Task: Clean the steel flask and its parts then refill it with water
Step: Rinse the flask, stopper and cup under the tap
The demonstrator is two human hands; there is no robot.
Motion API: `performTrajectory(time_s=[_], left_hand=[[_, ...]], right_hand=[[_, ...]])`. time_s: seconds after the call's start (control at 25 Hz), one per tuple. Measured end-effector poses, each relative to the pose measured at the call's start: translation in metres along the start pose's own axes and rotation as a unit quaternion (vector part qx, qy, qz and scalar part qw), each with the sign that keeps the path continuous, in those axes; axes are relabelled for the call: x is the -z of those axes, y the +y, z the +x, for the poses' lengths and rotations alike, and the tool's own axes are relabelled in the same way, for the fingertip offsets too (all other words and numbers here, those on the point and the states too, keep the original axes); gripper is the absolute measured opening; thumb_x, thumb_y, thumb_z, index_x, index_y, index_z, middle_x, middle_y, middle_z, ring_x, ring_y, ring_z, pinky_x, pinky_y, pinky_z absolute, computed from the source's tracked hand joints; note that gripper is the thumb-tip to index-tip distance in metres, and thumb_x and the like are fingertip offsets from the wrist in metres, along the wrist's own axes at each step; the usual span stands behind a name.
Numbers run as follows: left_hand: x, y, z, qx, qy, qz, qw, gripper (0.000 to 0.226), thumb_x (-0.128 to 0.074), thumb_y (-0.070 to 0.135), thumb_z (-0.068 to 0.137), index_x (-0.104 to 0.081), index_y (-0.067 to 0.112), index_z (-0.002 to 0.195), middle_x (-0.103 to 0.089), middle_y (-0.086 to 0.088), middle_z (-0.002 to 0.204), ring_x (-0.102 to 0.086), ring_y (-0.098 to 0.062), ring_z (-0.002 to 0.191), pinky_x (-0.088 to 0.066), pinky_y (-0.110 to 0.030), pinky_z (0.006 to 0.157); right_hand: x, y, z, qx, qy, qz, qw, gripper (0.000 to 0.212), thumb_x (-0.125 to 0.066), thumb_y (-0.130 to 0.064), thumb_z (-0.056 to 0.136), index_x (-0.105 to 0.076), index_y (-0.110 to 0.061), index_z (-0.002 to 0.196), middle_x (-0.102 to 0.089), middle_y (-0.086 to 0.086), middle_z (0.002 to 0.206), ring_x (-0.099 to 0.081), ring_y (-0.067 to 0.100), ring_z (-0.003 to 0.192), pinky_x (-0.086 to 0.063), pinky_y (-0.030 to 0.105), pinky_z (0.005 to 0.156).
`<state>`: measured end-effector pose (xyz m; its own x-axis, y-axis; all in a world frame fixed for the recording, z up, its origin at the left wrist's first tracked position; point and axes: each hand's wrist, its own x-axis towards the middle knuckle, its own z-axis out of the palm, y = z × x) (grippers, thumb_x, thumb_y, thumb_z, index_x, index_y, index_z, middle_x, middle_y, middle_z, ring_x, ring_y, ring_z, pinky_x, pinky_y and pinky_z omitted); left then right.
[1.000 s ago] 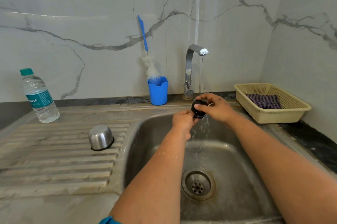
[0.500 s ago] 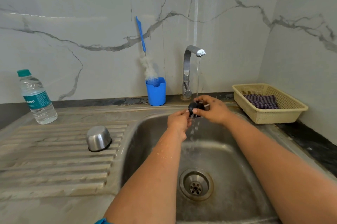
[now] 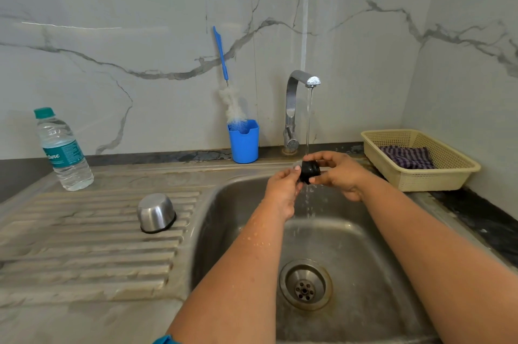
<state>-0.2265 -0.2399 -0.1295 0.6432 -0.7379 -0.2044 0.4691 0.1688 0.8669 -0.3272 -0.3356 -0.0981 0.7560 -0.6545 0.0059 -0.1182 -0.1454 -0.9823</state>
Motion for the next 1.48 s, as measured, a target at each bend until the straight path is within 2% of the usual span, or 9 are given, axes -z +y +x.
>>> performTrajectory(time_s=[0.2,0.4,0.56,0.84,1.0,1.12,1.2,1.28,1.48], left_hand=[[0.01,0.002,0.0,0.044,-0.002,0.035,0.998,0.011,-0.055,0.02,0.101,-0.062,0.013,0.101,-0.064,-0.009,0.092,-0.056,-0.012,0.074,-0.05,-0.02,0.063],[0.007,0.0,0.0,0.058,0.012,0.045,0.997,0.02,-0.045,0.023,0.105,-0.06,0.011,0.108,-0.069,-0.009,0.085,-0.063,-0.013,0.071,-0.049,-0.019,0.055],[0.009,0.004,-0.002,0.048,0.026,0.201,0.978,0.029,-0.048,0.034,0.103,-0.064,0.012,0.093,-0.07,-0.008,0.083,-0.06,-0.015,0.066,-0.044,-0.024,0.055],[0.042,0.025,-0.044,0.054,-0.086,0.625,0.774,0.025,-0.058,0.017,0.096,-0.066,0.012,0.119,-0.064,-0.009,0.117,-0.06,-0.025,0.109,-0.051,-0.038,0.092],[0.05,0.043,-0.084,-0.098,-0.081,0.645,0.754,0.028,-0.058,0.001,0.091,-0.066,0.007,0.117,-0.066,-0.007,0.111,-0.062,-0.022,0.104,-0.05,-0.038,0.098],[0.064,0.032,-0.122,-0.153,-0.133,0.746,0.635,0.036,-0.053,-0.001,0.093,-0.061,0.009,0.128,-0.06,-0.012,0.123,-0.055,-0.026,0.115,-0.046,-0.041,0.099],[0.07,0.02,-0.152,-0.128,-0.083,0.826,0.542,0.039,-0.052,0.007,0.096,-0.057,0.014,0.134,-0.048,-0.013,0.136,-0.039,-0.032,0.128,-0.037,-0.046,0.102],[0.08,0.027,-0.168,-0.144,-0.069,0.832,0.531,0.037,-0.05,0.009,0.097,-0.059,0.015,0.132,-0.046,-0.013,0.138,-0.035,-0.032,0.129,-0.034,-0.047,0.102],[0.124,0.052,-0.202,-0.189,0.003,0.798,0.572,0.029,-0.052,0.013,0.095,-0.064,0.018,0.121,-0.058,-0.009,0.124,-0.047,-0.029,0.119,-0.034,-0.045,0.101]], right_hand=[[-0.008,0.006,0.007,-0.005,0.027,-0.153,0.988,0.028,-0.063,-0.037,0.091,-0.064,-0.023,0.115,-0.07,0.01,0.101,-0.066,0.016,0.077,-0.056,0.033,0.081],[-0.007,0.006,0.006,0.009,-0.02,-0.081,0.997,0.051,-0.074,-0.017,0.083,-0.057,-0.024,0.13,-0.06,0.01,0.12,-0.059,0.02,0.106,-0.051,0.035,0.095],[-0.01,-0.001,0.004,-0.033,-0.021,-0.035,0.999,0.046,-0.074,-0.011,0.082,-0.056,-0.015,0.123,-0.058,0.015,0.116,-0.066,0.025,0.097,-0.058,0.025,0.072],[-0.039,-0.011,-0.049,-0.227,-0.12,-0.213,0.943,0.027,-0.063,-0.017,0.092,-0.053,-0.012,0.117,-0.057,0.019,0.113,-0.065,0.024,0.079,-0.058,0.028,0.063],[-0.019,-0.048,-0.081,-0.1,-0.074,0.065,0.99,0.035,-0.064,-0.005,0.087,-0.055,-0.012,0.121,-0.058,0.021,0.114,-0.066,0.03,0.093,-0.06,0.032,0.075],[-0.019,-0.042,-0.109,-0.104,-0.046,0.24,0.964,0.033,-0.062,-0.012,0.087,-0.057,-0.012,0.12,-0.06,0.022,0.115,-0.066,0.025,0.087,-0.06,0.025,0.069],[-0.042,-0.009,-0.129,-0.186,-0.104,-0.13,0.968,0.033,-0.069,-0.016,0.084,-0.062,-0.013,0.116,-0.066,0.015,0.11,-0.067,0.023,0.089,-0.059,0.032,0.079],[-0.067,0.007,-0.136,-0.206,-0.117,-0.42,0.876,0.031,-0.073,-0.018,0.081,-0.065,-0.019,0.111,-0.068,0.005,0.099,-0.067,0.02,0.086,-0.058,0.034,0.081],[-0.097,-0.029,-0.148,-0.069,-0.018,-0.298,0.952,0.028,-0.072,-0.02,0.085,-0.057,-0.026,0.108,-0.062,0.007,0.103,-0.065,0.025,0.089,-0.055,0.033,0.065]])
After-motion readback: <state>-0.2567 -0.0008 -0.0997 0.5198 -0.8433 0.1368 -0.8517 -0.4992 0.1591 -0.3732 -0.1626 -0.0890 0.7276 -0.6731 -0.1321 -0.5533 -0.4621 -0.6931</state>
